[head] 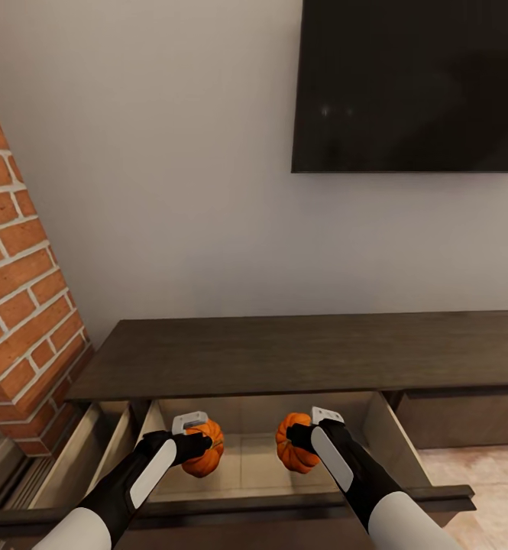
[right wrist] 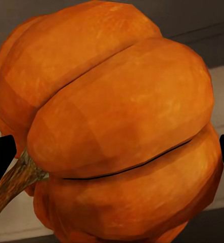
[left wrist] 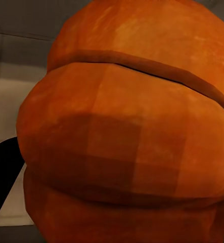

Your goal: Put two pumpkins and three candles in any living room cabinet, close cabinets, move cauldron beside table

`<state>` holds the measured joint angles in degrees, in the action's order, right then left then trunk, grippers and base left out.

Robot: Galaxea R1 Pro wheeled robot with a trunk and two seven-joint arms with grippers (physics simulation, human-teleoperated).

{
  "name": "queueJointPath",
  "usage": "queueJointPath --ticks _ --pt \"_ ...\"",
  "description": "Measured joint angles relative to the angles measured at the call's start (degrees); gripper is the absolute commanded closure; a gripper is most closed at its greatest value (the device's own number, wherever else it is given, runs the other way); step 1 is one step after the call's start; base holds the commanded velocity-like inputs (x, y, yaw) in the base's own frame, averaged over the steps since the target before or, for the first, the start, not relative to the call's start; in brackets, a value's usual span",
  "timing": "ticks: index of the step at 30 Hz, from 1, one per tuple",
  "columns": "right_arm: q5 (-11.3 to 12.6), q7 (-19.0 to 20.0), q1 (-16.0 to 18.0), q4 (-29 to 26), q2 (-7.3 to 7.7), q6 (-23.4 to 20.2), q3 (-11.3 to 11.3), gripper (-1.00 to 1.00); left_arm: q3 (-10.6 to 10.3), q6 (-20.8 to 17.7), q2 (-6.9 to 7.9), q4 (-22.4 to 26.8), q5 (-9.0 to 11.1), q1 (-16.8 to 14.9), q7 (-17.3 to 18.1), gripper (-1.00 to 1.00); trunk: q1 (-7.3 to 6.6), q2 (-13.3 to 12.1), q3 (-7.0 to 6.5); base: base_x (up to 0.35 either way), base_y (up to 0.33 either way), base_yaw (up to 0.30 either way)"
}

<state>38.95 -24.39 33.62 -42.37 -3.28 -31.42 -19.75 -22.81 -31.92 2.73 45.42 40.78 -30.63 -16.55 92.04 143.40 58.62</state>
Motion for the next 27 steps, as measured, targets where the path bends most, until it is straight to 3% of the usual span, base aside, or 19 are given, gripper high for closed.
queueJointPath --ticks 9,24,27 --pt "0.0 0.0 0.0 0.0 0.0 0.0 0.0 1.0 0.07 0.01 -0.06 0.08 0.02 0.0 -0.06 1.0 0.01 0.0 0.0 0.005 0.0 0.0" --pt "-0.07 0.0 -0.01 0.02 0.0 0.37 0.0 1.0 -0.09 0.06 -0.34 -0.01 -0.16 0.01 -0.21 1.0 0.4 0.19 3.32 0.0 0.0 0.0" --pt "-0.09 0.0 0.0 0.02 0.0 0.54 0.0 1.0 -0.06 0.01 -0.37 -0.02 -0.47 0.01 -2.03 1.0 0.48 0.24 3.99 0.0 0.0 0.0"
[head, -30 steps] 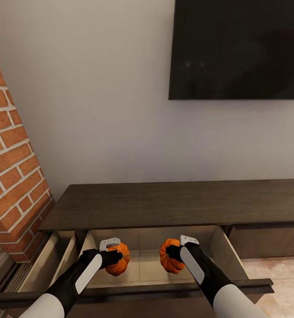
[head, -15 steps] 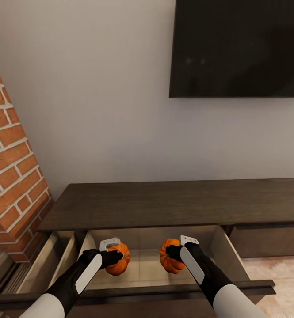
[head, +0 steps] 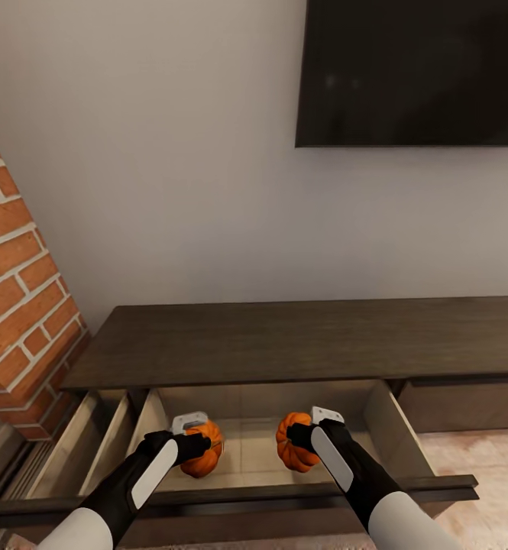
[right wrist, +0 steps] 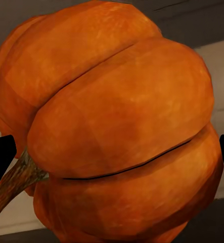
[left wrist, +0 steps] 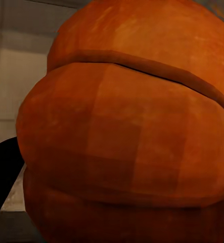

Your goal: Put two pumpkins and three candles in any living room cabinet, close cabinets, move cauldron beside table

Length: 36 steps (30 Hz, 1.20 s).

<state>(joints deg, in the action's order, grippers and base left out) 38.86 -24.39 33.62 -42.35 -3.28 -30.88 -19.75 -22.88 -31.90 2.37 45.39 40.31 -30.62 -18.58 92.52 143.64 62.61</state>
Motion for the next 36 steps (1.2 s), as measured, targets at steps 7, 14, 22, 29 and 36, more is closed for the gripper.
queueJointPath --ticks 7,14,22,29,36 --pt "-0.08 0.0 0.0 0.0 0.0 0.04 0.0 1.0 0.17 1.75 -0.15 0.01 0.29 0.0 -4.42 1.0 0.13 0.07 1.11 0.0 0.0 0.0" --pt "-0.09 0.0 0.0 0.0 0.0 0.04 -0.07 1.0 0.14 1.97 -0.24 0.01 0.34 0.0 -4.63 1.0 0.23 0.12 2.0 0.0 0.0 0.0" --pt "-0.14 0.0 0.01 -0.08 0.0 0.09 -0.09 1.0 0.17 2.0 -0.3 0.02 0.33 -0.01 -4.63 1.0 0.33 0.18 2.89 0.0 0.0 0.0" --pt "-0.16 0.01 0.01 -0.03 0.0 0.09 -0.09 -1.0 0.17 2.0 -0.26 0.02 0.39 -0.01 -4.63 1.0 0.33 0.18 2.89 0.0 0.0 0.0" --pt "-0.1 0.01 0.01 -0.07 0.0 0.09 -0.09 -1.0 0.21 1.98 -0.25 0.11 0.32 -0.01 -4.76 -1.0 0.33 0.18 2.89 0.0 0.0 0.0"
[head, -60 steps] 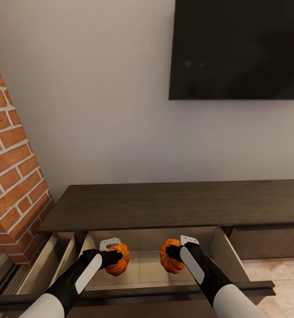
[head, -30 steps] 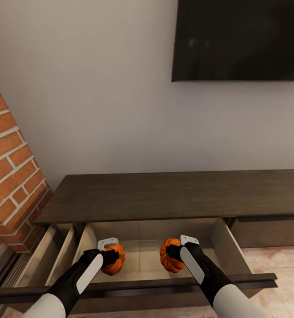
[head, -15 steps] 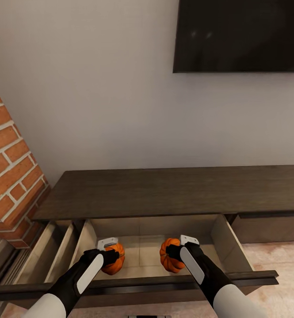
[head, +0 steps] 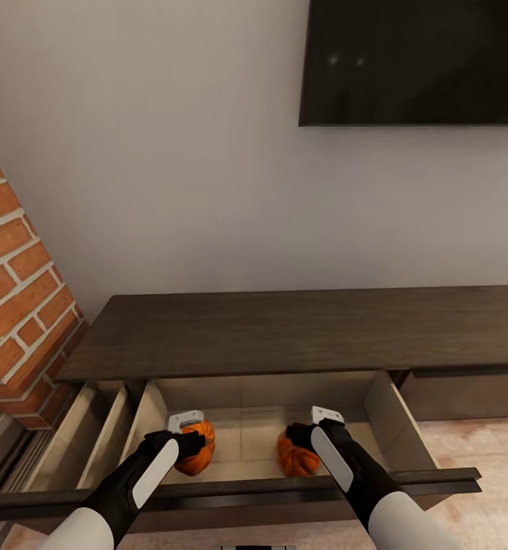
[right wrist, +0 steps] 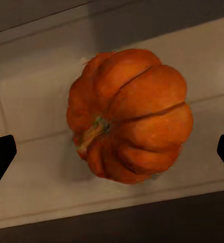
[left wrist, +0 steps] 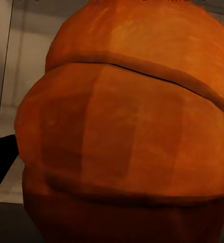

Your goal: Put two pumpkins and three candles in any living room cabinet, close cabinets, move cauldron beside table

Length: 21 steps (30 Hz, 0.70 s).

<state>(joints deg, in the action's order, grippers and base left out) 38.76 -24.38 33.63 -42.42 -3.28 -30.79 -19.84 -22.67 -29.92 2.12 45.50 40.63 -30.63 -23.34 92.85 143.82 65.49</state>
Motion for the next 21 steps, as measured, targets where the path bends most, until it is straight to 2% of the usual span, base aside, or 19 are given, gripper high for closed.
queueJointPath --ticks 9,21 --pt "0.01 0.0 0.0 0.05 0.0 0.0 0.0 -1.0 -0.05 0.0 0.05 0.01 -0.01 0.0 0.0 -1.0 0.0 0.0 0.0 0.0 0.0 0.0" --pt "0.01 0.0 0.0 0.05 0.0 0.0 0.01 -1.0 0.17 -0.47 0.01 -0.08 0.04 0.0 -0.03 -1.0 -0.31 -0.16 -2.65 0.0 0.0 0.0"
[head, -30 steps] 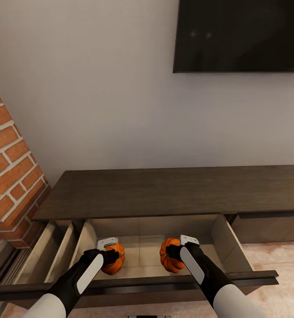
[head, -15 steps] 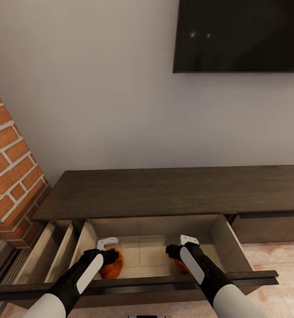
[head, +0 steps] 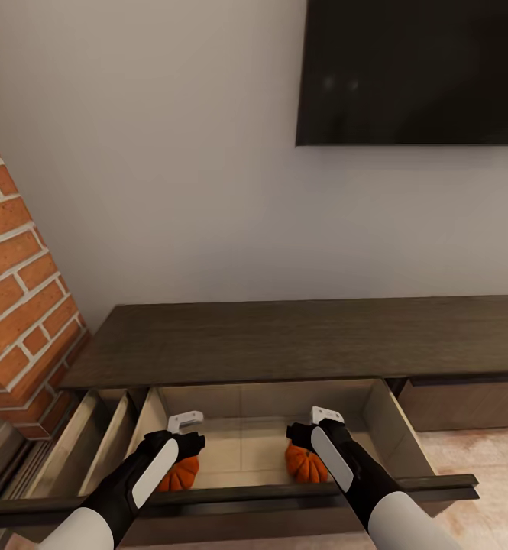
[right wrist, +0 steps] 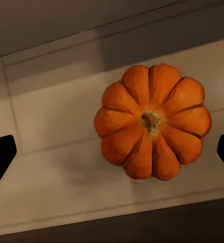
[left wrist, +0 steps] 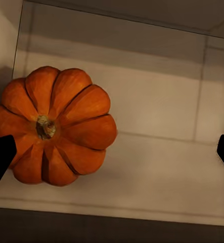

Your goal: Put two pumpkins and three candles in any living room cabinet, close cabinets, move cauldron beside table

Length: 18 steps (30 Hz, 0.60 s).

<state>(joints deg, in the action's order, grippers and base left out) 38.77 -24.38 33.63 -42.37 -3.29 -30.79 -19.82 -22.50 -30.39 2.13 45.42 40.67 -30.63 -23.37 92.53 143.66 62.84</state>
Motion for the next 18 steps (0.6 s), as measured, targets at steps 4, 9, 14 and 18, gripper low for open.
queueJointPath --ticks 4,9,14,18 --pt "0.01 0.0 0.0 0.0 0.02 0.0 0.06 -1.0 0.31 -0.27 -0.03 0.0 0.06 0.0 0.02 -1.0 -0.1 -0.05 -0.89 0.0 0.0 0.0" --pt "0.11 0.0 0.0 0.0 0.08 -0.22 0.12 -1.0 0.4 -0.46 -0.01 0.05 0.49 0.0 0.11 -1.0 -0.23 -0.12 -2.0 -0.004 0.0 0.0" --pt "0.17 0.0 0.0 0.0 0.02 -0.34 0.16 -1.0 0.46 -0.57 0.04 0.08 0.7 0.0 0.12 -1.0 -0.35 -0.19 -3.1 -0.143 0.0 0.0" --pt "0.1 0.39 0.0 0.0 0.08 -0.48 0.19 -1.0 0.52 -0.59 -0.04 0.05 0.74 0.0 0.12 -1.0 -0.46 -0.24 -3.99 -0.024 0.0 0.0"
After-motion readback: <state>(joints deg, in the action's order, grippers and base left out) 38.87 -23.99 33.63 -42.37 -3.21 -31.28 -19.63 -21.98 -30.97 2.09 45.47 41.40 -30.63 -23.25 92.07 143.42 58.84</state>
